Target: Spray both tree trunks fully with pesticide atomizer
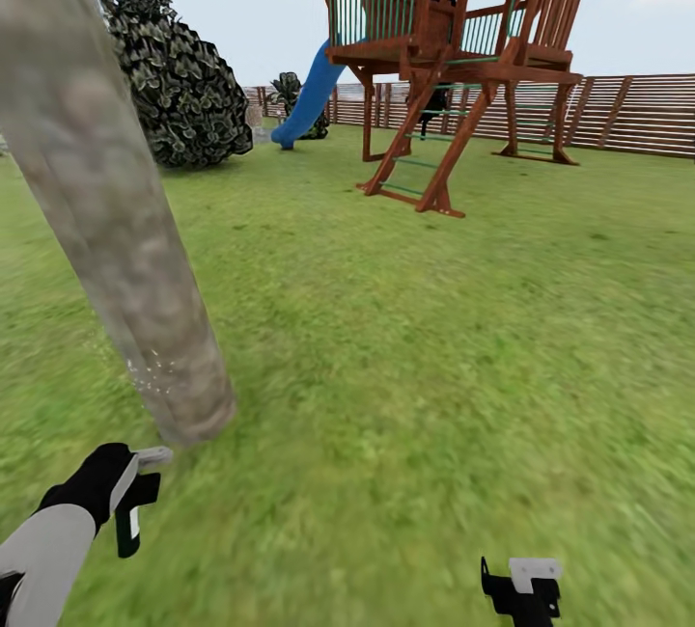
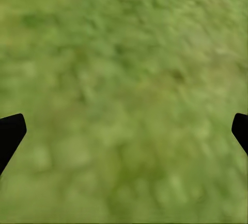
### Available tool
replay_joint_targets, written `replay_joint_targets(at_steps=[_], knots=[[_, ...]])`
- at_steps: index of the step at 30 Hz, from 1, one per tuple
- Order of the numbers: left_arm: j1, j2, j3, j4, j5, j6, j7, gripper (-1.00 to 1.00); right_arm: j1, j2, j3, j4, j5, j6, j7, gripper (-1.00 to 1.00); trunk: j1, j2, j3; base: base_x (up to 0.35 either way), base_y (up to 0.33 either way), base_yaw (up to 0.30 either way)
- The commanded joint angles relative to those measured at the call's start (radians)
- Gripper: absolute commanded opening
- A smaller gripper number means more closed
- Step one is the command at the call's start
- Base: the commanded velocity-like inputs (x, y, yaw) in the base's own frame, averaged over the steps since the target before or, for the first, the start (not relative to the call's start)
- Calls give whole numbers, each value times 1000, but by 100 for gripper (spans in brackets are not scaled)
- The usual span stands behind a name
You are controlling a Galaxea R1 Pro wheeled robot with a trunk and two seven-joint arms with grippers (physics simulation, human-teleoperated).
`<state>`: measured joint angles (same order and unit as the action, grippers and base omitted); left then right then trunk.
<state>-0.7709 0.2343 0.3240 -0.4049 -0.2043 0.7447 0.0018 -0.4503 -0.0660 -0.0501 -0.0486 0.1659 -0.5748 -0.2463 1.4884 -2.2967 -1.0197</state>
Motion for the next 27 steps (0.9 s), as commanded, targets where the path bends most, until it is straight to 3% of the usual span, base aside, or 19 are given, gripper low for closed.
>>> replay_joint_targets(at_steps=[1, 2, 4, 7, 12, 13, 15, 18, 23, 27], knots=[[-1, -2, 4, 0, -4, 4, -1, -100, -1, 0, -5, 1, 11, -2, -5, 100, 0, 0, -1, 338, 0, 0], [-1, -2, -8, 11, -4, 4, -9, -100, -1, 0, -5, 1, 11, -2, -5, 100, 0, 0, -1, 338, 0, 0], [-1, 1, -82, 31, -8, 2, -124, -100, -1, 0, -5, 1, 11, -2, -5, 100, 0, 0, -1, 336, 0, 0], [-1, 9, -115, 34, -11, 0, -165, -100, -1, 0, -5, 1, 11, -2, -5, 100, 0, 0, -1, 289, 0, 0], [1, 15, -117, 29, -12, -2, -150, -100, -1, 1, -5, 1, 11, -2, -5, 100, 0, 0, -1, 106, -38, 25], [1, 14, -117, 29, -10, -1, -98, -100, -1, 1, -5, 1, 11, -2, -6, 100, 0, 0, -1, 8, -3, 218], [1, 14, -114, 27, -3, 0, -63, -100, -1, 2, -5, 1, 11, -2, -7, 100, 0, 0, -1, 3, -1, 259], [1, 10, -104, 21, 7, -5, -60, -100, -1, 2, -5, 1, 11, -2, -7, 100, 0, 0, -1, 0, 0, 276], [1, 9, -101, 17, 58, -9, -60, -100, -1, 2, -5, 1, 11, -2, -6, 100, 0, 0, -1, 4, 0, 260], [1, 8, -105, -26, 63, -8, -59, -100, -1, 2, -5, 1, 11, -2, -5, 100, 0, 0, -1, 144, -83, 37]])
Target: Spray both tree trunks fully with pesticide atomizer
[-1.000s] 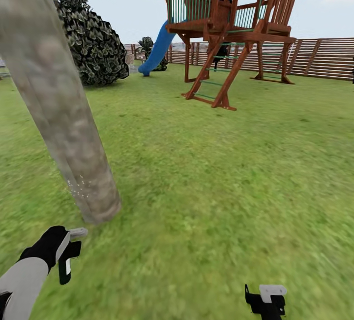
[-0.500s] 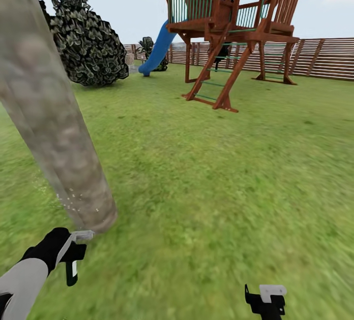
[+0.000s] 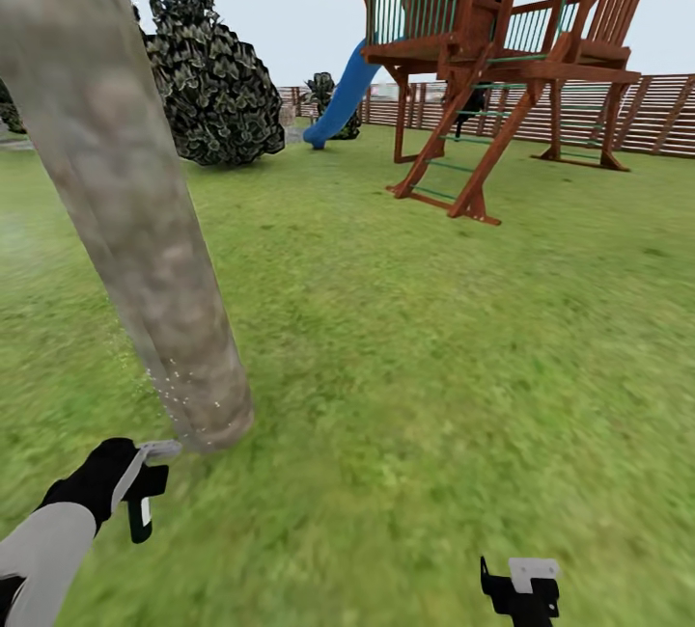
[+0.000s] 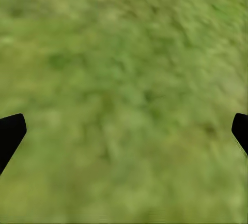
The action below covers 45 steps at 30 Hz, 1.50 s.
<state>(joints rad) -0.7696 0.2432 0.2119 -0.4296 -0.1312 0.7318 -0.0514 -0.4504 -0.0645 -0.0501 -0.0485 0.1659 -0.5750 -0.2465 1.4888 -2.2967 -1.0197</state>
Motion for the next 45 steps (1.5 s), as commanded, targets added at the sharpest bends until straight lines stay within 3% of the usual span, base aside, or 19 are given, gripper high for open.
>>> replay_joint_targets(at_steps=[1, 11, 12, 15, 19, 22, 45], knots=[[0, -1, 6, -6, -10, 5, -6, -100, -1, 0, -5, 1, 11, -2, -5, 100, 0, 0, -1, 51, -35, 26], [-31, -3, -6, -42, -14, 22, -9, -100, -1, -1, -5, 1, 11, -2, -6, 100, 0, 0, -1, 4, -2, 172], [-60, -5, -6, -44, -14, 30, -21, -100, -1, -1, -5, 1, 11, -2, -5, 100, 0, 0, -1, 0, 0, 3], [-74, 2, -10, -46, -19, 50, -71, -100, -1, -2, -5, 1, 11, -2, -5, 100, 0, 0, -1, 0, 0, 1], [-65, 6, -14, -47, -70, 52, -84, -100, -1, -2, -5, 1, 11, -2, -5, 100, 0, 0, -1, 0, -13, 0], [-63, 0, -15, -46, -88, 52, -84, -100, -1, -1, -5, 1, 11, -2, -5, 100, 0, 0, -1, 0, -214, 0], [-65, -4, -6, -47, -87, 51, -84, -100, -1, -1, -5, 1, 11, -2, -5, 100, 0, 0, -1, 0, -274, 0]])
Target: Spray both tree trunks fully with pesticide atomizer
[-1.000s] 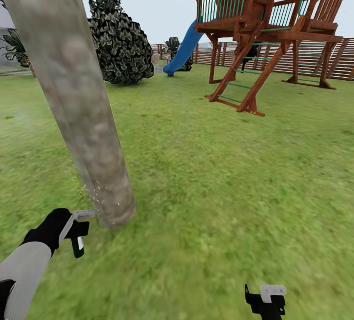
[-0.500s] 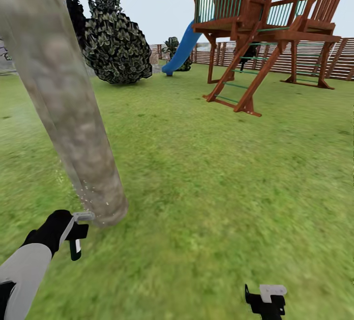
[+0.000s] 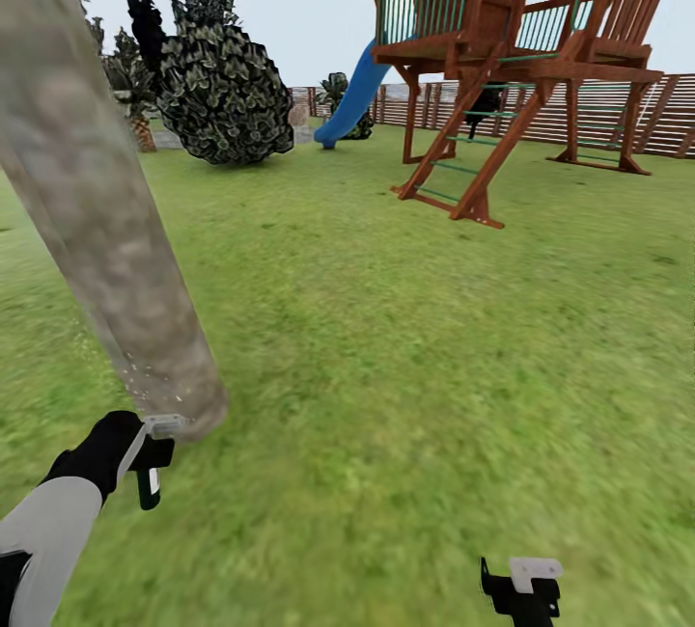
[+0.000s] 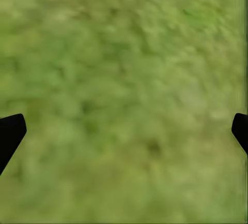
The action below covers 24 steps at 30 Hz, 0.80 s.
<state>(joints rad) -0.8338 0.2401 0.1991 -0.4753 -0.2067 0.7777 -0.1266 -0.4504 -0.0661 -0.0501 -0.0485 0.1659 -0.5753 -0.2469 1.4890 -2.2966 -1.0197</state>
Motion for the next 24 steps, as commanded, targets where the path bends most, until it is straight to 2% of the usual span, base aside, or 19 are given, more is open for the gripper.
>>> replay_joint_targets(at_steps=[1, 5, 10, 14, 21, 23, 24], knots=[[-1, -1, 6, -2, -11, 5, -9, -100, -1, 0, -5, 1, 11, -1, -5, 100, 0, 0, -1, 0, -275, 0], [-2, 1, 6, -3, -11, 5, -7, -100, -1, 0, -5, 1, 11, -1, -5, 100, 0, 0, -1, 0, -275, 66], [-2, 3, 11, -2, -11, 5, -5, -100, -1, 2, -5, 1, 11, -1, -5, 100, 0, 0, -1, 17, -275, 264], [-14, -1, 14, -4, -8, 6, -2, -100, -1, 2, -5, 1, 11, -1, -6, 100, 0, 0, -1, 184, -226, 276], [-25, -18, 12, -8, -7, 6, -1, -100, -1, 2, -5, 0, 11, -1, -6, 100, 0, 0, -1, 206, -139, 99], [-26, -24, 11, -60, -5, 11, -2, -100, -1, 2, -5, 0, 11, -1, -6, 100, 0, 0, -1, 15, -8, 230], [-31, -38, 10, -84, -6, 28, -2, -100, -1, 2, -5, -1, 11, -1, -6, 100, 0, 0, -1, 5, -2, 263]])
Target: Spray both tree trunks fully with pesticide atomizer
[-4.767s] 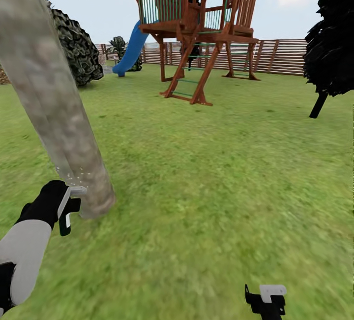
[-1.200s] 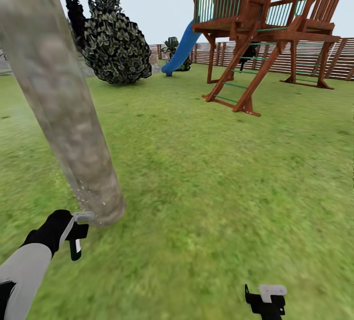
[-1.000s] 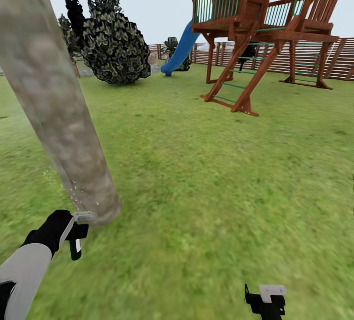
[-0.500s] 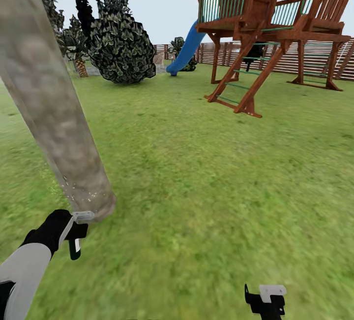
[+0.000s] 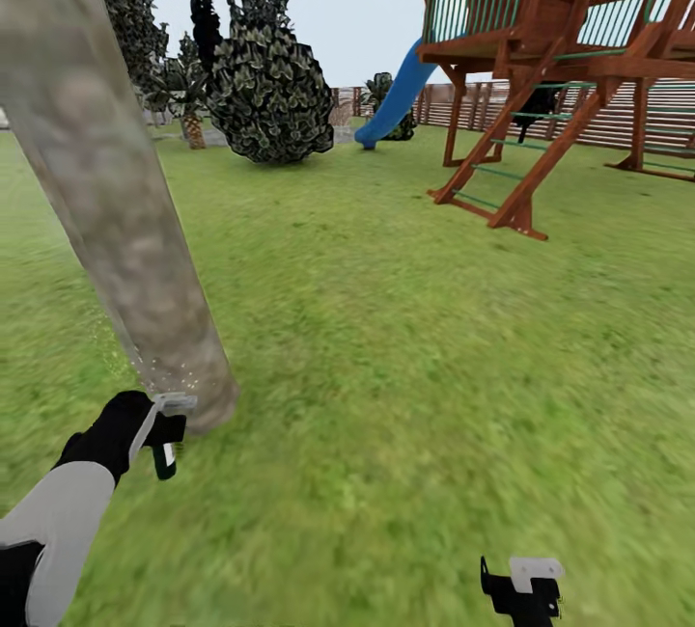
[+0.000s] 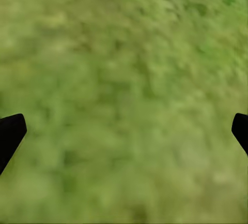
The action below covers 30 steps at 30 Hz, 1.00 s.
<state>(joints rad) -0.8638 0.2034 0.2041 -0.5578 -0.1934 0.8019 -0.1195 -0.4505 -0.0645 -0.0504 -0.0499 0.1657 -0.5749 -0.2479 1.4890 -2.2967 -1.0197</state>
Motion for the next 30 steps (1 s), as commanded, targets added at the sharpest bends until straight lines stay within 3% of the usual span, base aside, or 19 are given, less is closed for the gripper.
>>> replay_joint_targets(at_steps=[1, 2, 3, 13, 17, 19, 22, 30], knots=[[-15, -15, 3, -21, -21, 41, -8, -100, -1, 0, -5, 1, 11, -2, -5, 100, 0, 0, -1, 2, -1, 269], [-48, -28, 2, -38, -21, 110, -9, -100, -1, -1, -5, 1, 10, -2, -5, 100, 0, 0, -1, 1, 0, 274], [-62, -28, 1, -45, -22, 132, -10, -100, -1, -2, -5, 0, 9, -2, -6, 100, 0, 0, -1, 0, 0, 188], [-115, -17, -2, -100, -29, 195, -12, -100, -1, -3, -5, 1, 9, -2, -5, 100, 0, 0, -1, 0, 0, 18], [-130, 61, -2, -114, -26, 209, -14, -100, -1, -3, -5, 1, 9, -2, -6, 100, 0, 0, -1, 0, 0, 50], [-129, 57, -12, -114, -27, 210, -14, -100, -1, -3, -5, 1, 9, -2, -6, 100, 0, 0, -1, 0, 0, 248], [-131, 35, -69, -117, -23, 210, -14, -100, -1, -3, -5, 1, 9, -2, -6, 100, 0, 0, -1, 74, -124, 268], [-132, 23, -78, -117, -22, 211, -14, -100, -1, -3, -5, 1, 9, -2, -5, 100, 0, 0, -1, 49, -262, 30]])
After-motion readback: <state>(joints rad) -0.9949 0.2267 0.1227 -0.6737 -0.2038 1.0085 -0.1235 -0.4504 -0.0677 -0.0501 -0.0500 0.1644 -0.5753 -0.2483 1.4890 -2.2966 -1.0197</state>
